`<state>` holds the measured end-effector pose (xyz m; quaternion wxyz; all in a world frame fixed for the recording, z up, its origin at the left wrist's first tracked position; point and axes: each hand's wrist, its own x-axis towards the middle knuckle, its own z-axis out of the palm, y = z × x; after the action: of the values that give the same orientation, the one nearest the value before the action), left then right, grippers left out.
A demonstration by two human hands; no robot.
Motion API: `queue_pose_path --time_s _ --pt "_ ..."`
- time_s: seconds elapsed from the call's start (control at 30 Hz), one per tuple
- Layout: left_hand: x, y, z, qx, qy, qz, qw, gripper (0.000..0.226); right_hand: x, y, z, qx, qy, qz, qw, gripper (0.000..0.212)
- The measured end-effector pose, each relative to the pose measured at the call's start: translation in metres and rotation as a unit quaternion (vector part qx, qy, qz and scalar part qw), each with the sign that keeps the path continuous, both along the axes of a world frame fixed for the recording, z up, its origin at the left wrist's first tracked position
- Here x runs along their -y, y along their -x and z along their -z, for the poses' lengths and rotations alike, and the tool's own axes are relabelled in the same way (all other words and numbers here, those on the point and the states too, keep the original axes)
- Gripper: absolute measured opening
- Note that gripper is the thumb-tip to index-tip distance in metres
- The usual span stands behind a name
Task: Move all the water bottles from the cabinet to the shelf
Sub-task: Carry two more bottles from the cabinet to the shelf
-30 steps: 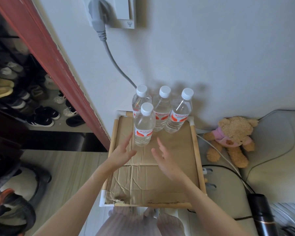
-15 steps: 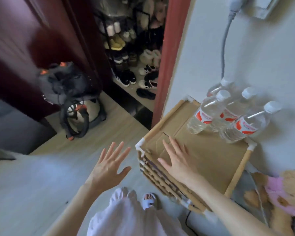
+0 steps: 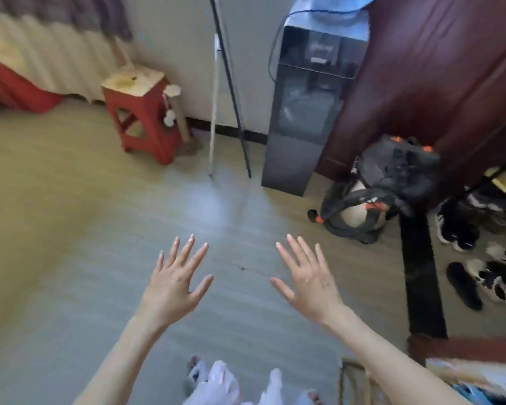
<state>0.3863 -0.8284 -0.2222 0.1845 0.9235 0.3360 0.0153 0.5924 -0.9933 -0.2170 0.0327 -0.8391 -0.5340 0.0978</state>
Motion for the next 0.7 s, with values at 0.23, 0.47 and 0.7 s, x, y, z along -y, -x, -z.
queue_pose_path --time_s 0.23,0.47,0.7 --pt "-0.127 0.18 -0.008 -0.025 -0.015 -0.199 0.98 0.069 -0.239 0.135 -0.008 -0.011 -0.026 -0.202 0.979 0.067" --pt "-0.239 0.276 -0.037 0.002 -0.057 -0.351 0.935 0.071 -0.433 0.241 -0.046 -0.045 -0.081 -0.34 0.936 0.072" --pt "-0.385 0.314 -0.064 0.037 -0.105 -0.452 0.885 0.073 -0.617 0.306 -0.067 -0.06 -0.121 -0.432 0.892 0.073"
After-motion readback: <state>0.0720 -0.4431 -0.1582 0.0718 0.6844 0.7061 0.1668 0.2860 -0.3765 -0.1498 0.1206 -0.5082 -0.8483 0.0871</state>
